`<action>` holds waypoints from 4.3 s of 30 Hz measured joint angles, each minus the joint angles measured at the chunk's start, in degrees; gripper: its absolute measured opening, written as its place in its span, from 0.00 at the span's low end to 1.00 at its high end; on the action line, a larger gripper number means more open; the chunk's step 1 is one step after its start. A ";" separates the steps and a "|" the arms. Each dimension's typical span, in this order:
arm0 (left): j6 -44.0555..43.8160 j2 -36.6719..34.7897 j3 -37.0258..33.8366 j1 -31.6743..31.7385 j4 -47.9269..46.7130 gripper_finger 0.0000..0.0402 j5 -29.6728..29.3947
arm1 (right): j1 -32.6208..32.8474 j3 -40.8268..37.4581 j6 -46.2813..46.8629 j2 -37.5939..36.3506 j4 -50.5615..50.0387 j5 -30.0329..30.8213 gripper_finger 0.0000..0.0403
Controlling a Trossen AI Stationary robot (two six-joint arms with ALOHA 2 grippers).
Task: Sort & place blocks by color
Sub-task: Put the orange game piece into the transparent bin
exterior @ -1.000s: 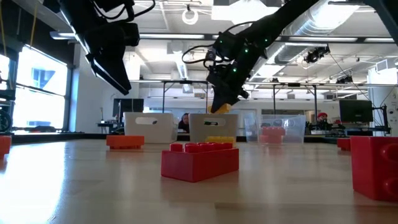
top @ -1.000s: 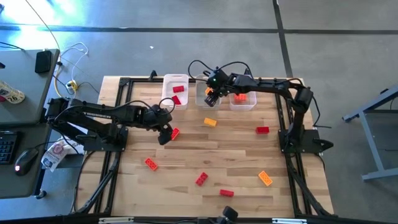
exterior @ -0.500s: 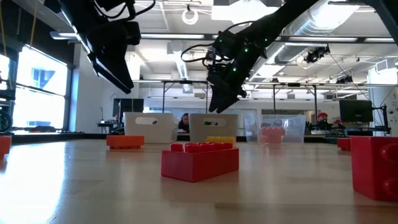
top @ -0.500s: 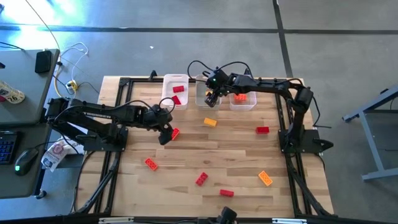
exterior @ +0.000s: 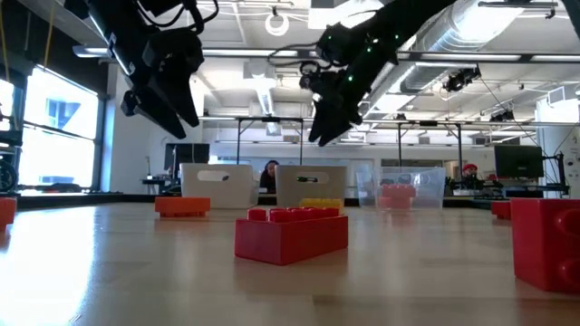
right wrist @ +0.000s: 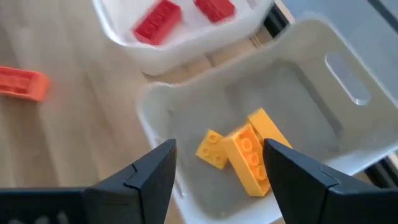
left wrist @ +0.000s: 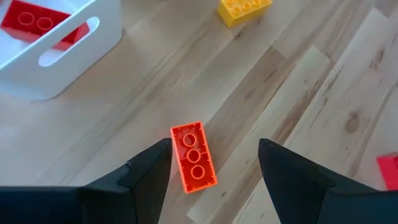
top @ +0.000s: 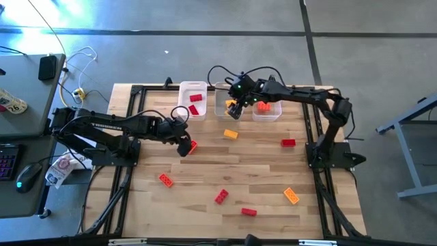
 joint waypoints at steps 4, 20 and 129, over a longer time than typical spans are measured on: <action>-1.29 0.00 0.00 0.00 0.00 0.57 0.13 | 1.07 0.01 -0.23 -2.85 -0.71 -0.06 0.56; -4.17 11.93 0.00 0.00 1.31 0.57 3.67 | 4.24 0.01 -0.23 -5.49 -4.82 0.44 0.56; 15.65 23.56 0.68 4.16 53.53 0.52 30.03 | 30.49 -0.06 -19.64 -5.43 -13.18 11.48 0.18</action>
